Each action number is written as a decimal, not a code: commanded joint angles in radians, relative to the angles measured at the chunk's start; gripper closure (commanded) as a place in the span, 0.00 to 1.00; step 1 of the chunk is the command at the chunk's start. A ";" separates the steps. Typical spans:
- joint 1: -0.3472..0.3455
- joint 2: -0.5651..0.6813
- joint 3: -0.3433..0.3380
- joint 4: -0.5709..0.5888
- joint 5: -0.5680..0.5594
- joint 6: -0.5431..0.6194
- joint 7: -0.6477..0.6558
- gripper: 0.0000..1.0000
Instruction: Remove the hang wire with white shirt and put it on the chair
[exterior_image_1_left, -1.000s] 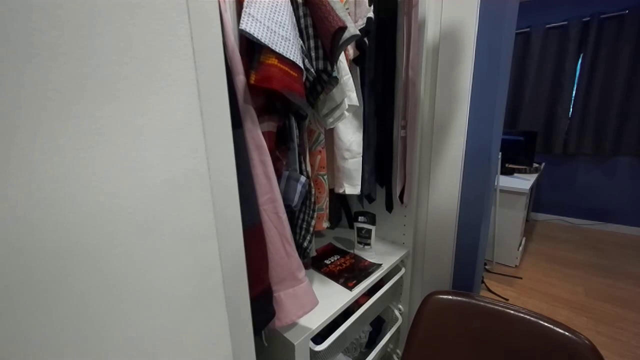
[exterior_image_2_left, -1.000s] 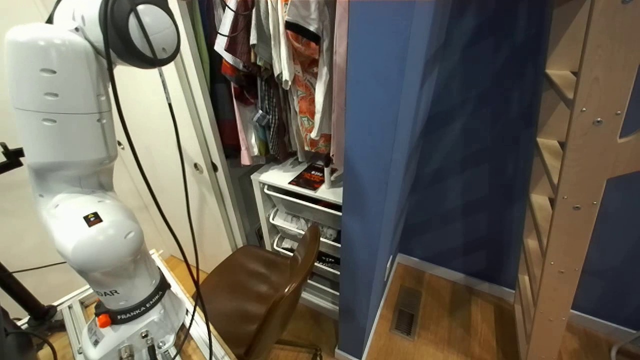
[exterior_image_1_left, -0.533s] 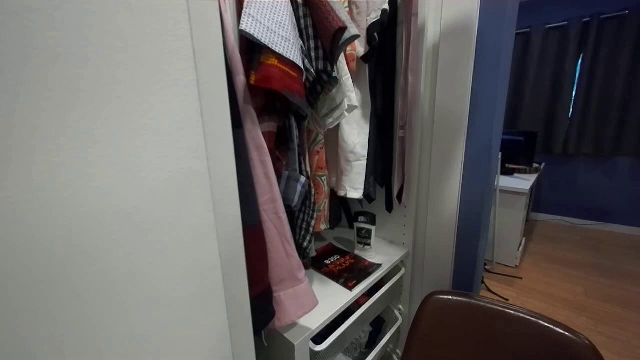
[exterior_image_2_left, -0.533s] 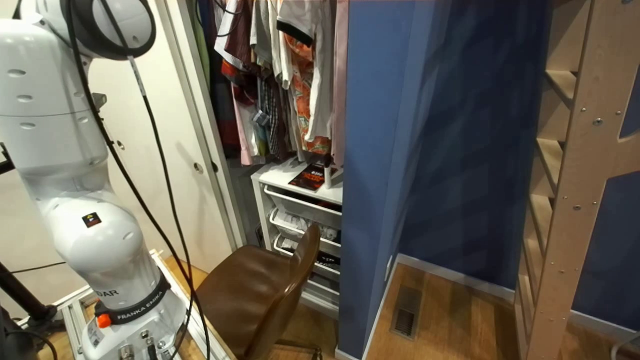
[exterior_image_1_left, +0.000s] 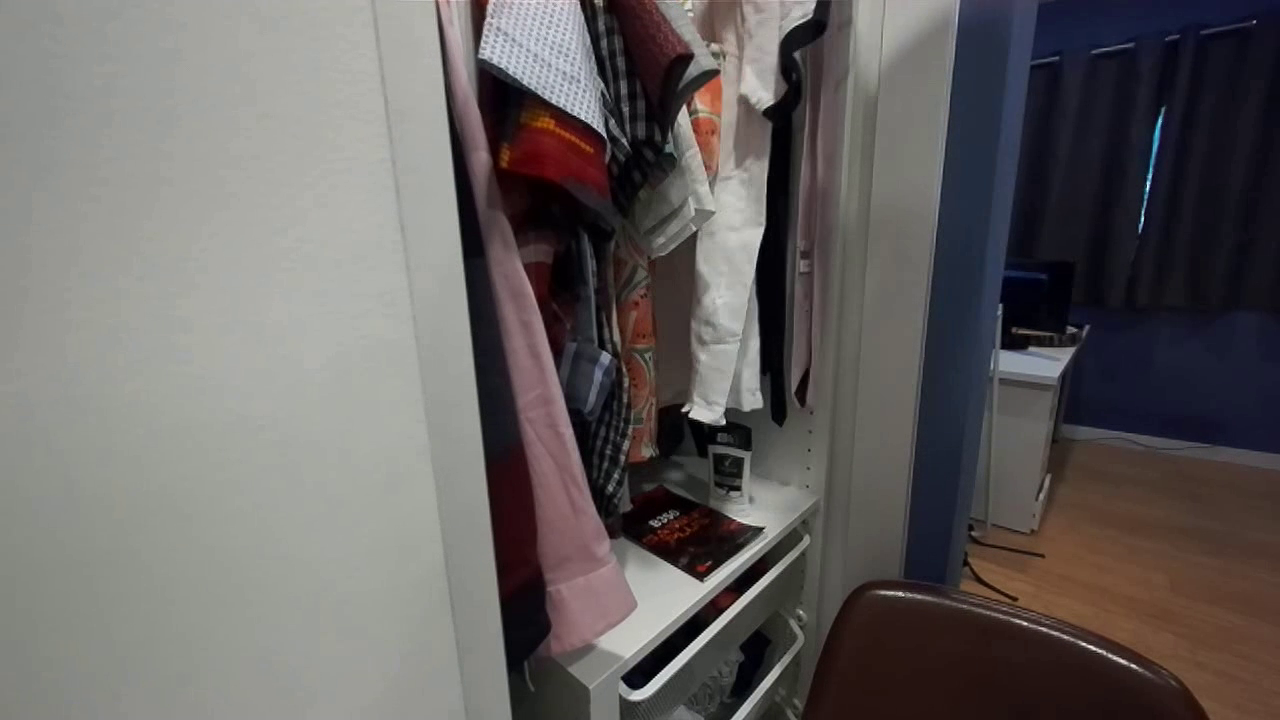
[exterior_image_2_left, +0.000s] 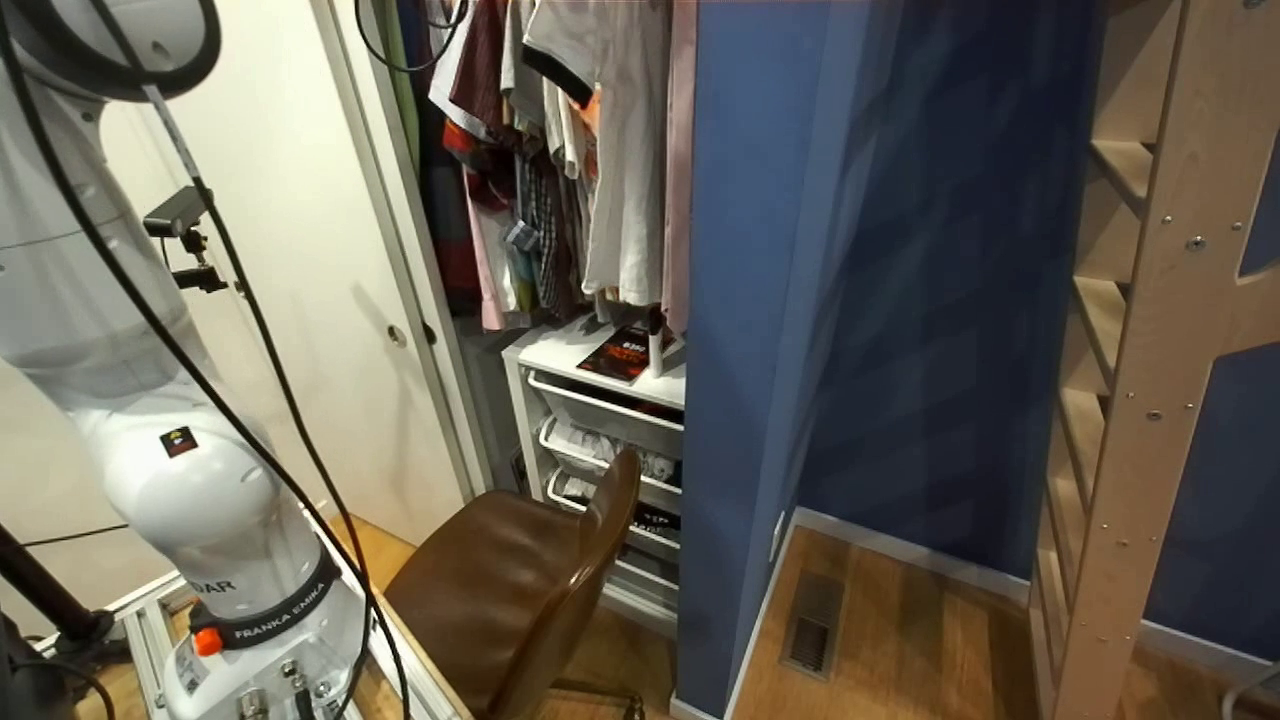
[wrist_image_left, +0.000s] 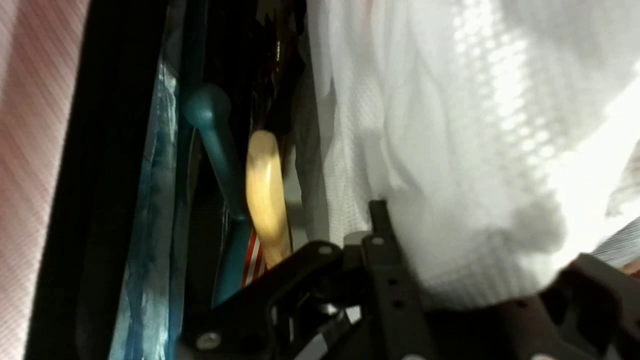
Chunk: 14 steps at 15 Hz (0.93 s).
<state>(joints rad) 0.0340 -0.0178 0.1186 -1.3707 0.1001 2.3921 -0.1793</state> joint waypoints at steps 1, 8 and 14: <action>-0.018 -0.136 -0.028 -0.133 0.089 -0.028 -0.064 0.98; 0.014 -0.310 -0.144 -0.299 0.220 -0.147 -0.138 0.98; 0.047 -0.505 -0.224 -0.462 0.268 -0.305 -0.173 0.98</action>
<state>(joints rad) 0.0522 -0.3974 -0.0684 -1.7218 0.3216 2.1168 -0.3285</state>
